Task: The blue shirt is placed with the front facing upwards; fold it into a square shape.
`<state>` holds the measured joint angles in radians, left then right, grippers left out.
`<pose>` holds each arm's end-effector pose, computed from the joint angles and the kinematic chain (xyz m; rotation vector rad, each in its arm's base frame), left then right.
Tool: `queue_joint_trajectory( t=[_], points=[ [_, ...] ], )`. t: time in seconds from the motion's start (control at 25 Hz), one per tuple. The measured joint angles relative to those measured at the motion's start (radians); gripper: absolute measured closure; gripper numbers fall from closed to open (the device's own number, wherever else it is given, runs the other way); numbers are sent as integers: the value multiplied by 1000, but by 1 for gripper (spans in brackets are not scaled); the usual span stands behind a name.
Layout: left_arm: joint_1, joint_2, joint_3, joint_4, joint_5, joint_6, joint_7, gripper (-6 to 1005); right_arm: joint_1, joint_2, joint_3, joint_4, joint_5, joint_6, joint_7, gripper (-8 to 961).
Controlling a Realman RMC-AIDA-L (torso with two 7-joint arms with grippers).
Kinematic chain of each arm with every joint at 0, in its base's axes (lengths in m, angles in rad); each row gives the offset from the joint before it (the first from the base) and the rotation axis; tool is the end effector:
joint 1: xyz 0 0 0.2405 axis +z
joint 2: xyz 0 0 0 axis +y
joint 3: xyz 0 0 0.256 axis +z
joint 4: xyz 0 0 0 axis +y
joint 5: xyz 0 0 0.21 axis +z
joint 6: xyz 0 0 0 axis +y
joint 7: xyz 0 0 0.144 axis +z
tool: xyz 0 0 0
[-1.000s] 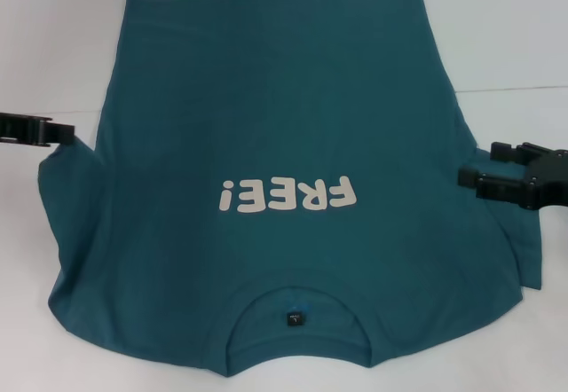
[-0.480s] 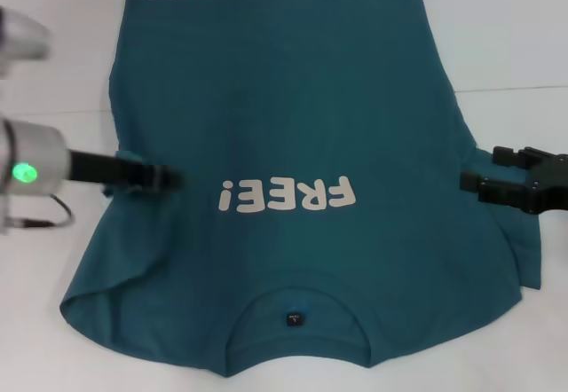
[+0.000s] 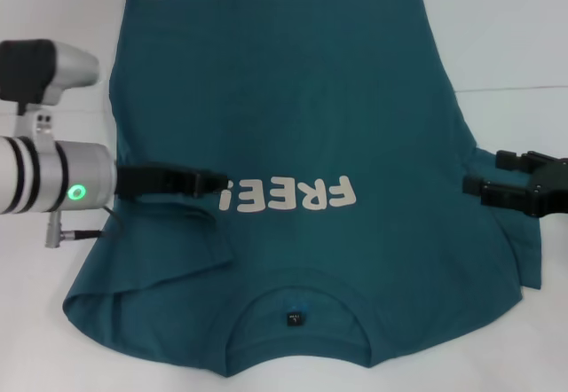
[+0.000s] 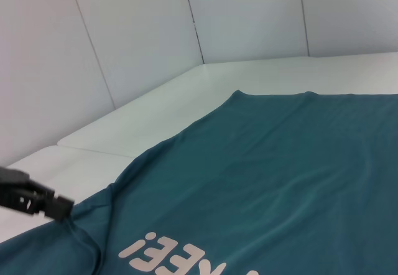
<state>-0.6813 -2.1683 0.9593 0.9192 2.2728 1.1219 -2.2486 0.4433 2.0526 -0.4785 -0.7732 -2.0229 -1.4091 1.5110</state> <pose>-0.1981 0.4087 -0.0223 -2.4256 -1.1481 -0.3271 0.3205 0.3382 0.0654 -2.2989 0.8533 0.6182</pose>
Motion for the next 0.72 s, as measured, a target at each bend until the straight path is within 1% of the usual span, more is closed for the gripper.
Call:
queue_joint_trajectory(
  t=[0.16,0.24,0.32,0.52,0.72],
  points=[
    [50,3,-17,36,-8,-70,-21,770,1,2,0,0,2,4,0,29],
    [81,6,-25,41,-4,-119,-62,708,1,3,0,1,3,9,0,29],
    [94,8,-36,36,-4,-144,-85,641,1,2,0,1,3,16,1,29],
    [95,11,-55,-25,5,-212,-105,474,5,1,0,1,4,20,5,29],
    [89,13,-51,-97,8,-290,-103,268,5,1,0,-4,2,20,8,29]
  ],
)
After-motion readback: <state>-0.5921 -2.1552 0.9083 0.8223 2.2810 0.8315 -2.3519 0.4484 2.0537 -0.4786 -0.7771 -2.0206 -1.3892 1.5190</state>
